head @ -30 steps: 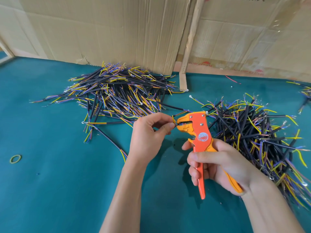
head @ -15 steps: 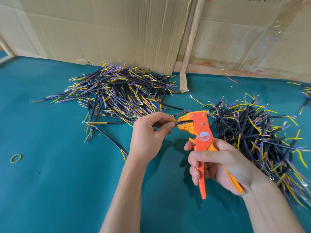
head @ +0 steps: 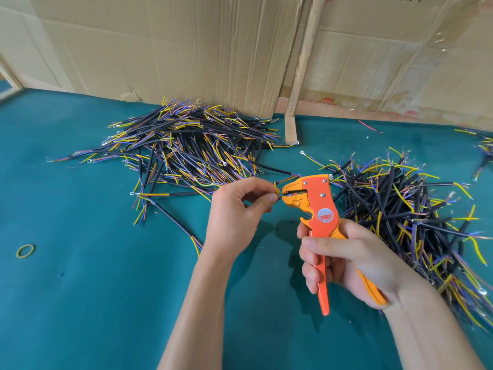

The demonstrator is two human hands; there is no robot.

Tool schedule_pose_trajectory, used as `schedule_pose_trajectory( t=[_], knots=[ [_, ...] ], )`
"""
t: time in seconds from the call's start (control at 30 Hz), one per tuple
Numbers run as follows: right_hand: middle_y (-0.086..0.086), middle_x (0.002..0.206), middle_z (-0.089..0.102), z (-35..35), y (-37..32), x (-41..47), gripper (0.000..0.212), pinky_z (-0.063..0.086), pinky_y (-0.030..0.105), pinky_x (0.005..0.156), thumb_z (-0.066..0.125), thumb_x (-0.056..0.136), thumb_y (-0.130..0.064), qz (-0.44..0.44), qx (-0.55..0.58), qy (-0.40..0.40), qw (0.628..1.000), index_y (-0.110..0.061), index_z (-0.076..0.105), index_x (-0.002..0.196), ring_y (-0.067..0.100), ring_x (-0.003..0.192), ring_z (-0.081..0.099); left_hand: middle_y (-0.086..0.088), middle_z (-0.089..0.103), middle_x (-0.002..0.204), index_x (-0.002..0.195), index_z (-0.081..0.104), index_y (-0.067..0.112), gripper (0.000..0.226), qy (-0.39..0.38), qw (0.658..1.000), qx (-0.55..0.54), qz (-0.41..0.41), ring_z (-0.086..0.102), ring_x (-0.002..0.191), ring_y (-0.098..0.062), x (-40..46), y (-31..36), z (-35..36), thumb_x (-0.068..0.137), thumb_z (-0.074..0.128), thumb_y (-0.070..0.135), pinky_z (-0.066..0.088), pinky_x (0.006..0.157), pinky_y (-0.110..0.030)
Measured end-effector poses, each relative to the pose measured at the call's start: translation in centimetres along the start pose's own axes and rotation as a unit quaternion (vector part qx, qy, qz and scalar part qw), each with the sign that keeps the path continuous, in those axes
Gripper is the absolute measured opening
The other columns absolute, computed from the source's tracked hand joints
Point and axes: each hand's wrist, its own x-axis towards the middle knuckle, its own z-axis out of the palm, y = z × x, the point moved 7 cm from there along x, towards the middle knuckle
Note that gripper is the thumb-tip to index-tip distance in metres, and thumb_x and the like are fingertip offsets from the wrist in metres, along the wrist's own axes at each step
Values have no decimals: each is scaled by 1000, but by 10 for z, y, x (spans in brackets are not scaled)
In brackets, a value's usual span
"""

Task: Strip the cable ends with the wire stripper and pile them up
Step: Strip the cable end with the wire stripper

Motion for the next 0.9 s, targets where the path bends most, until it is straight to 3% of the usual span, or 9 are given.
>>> schedule_pose_trajectory(
  t=[0.33, 0.53, 0.63, 0.73, 0.9],
  knots=[
    [11, 65, 43, 5, 3, 3, 22, 45, 36, 48, 78, 82, -16, -1, 23, 5, 1000, -9, 58, 80, 25, 48, 44, 7, 71, 68, 81, 73, 22, 20, 9, 1000, -9, 9, 68, 64, -12, 0, 0, -1, 87, 74, 3, 43, 54, -19],
    [3, 55, 26, 12, 7, 11, 32, 29, 19, 36, 77, 78, -18, -35, 44, 57, 997, -17, 47, 66, 13, 36, 25, 7, 71, 69, 85, 76, 13, 16, 22, 999, -28, 5, 64, 60, -10, 1, -2, -2, 87, 73, -2, 44, 56, -16],
    [6, 57, 32, 11, 5, 8, 27, 34, 23, 39, 81, 75, -12, -32, 72, 22, 997, -14, 54, 75, 16, 37, 33, 6, 71, 67, 83, 76, 16, 18, 27, 996, -89, 0, 61, 57, -7, 1, -2, -3, 88, 72, -1, 41, 49, -15],
    [14, 66, 47, 14, 5, 9, 32, 45, 35, 48, 83, 67, -8, -31, 119, 1, 992, -9, 61, 90, 26, 49, 48, 4, 71, 68, 82, 74, 21, 21, 26, 998, -66, -5, 63, 59, -9, 1, -2, -1, 89, 72, 2, 42, 53, -15],
    [25, 88, 63, -2, 5, 11, 31, 57, 47, 69, 75, 74, -2, -55, 152, 40, 986, -3, 64, 103, 36, 72, 61, 3, 72, 73, 86, 73, 18, 17, 33, 996, -79, -22, 63, 62, -10, 1, -7, 0, 91, 68, 3, 42, 56, -13]
  ],
)
